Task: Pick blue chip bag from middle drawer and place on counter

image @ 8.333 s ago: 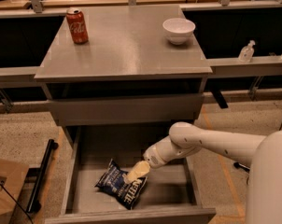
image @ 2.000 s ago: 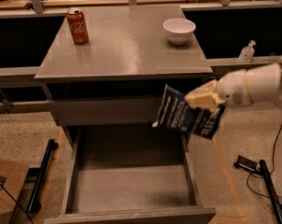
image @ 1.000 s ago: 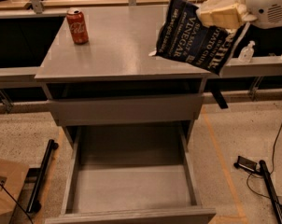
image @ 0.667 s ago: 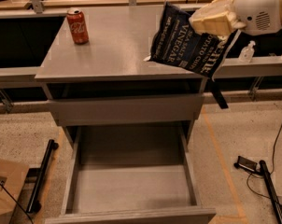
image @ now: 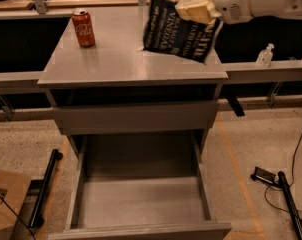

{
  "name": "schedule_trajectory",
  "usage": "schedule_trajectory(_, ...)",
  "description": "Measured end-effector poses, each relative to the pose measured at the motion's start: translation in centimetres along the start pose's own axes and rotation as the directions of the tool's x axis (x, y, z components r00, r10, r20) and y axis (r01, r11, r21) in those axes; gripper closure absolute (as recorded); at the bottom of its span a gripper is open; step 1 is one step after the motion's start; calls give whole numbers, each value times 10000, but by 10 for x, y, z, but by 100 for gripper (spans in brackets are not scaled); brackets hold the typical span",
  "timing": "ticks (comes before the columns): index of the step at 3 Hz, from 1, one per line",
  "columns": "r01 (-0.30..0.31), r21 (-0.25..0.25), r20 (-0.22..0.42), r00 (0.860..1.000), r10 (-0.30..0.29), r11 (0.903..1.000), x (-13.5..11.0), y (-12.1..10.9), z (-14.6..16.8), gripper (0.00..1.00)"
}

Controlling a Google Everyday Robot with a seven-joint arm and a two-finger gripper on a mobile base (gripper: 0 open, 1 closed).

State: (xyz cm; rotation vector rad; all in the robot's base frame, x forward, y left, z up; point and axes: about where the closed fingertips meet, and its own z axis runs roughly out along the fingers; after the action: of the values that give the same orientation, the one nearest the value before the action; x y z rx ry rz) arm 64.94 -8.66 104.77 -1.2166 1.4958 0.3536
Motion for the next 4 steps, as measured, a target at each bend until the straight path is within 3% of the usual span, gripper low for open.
schedule_trajectory(1,-21,-106,425,9991,26,9999,2,-23,57,84)
schedule_trajectory(2,-355,-512,621,9973,386,9981,14,-29,124,61)
schedule_trajectory(3,-826,-1008,674,9937,897,9915,23,-21,177,39)
schedule_trajectory(4,-1297,-1556,896,9854,1448,9793,27,0,208,14)
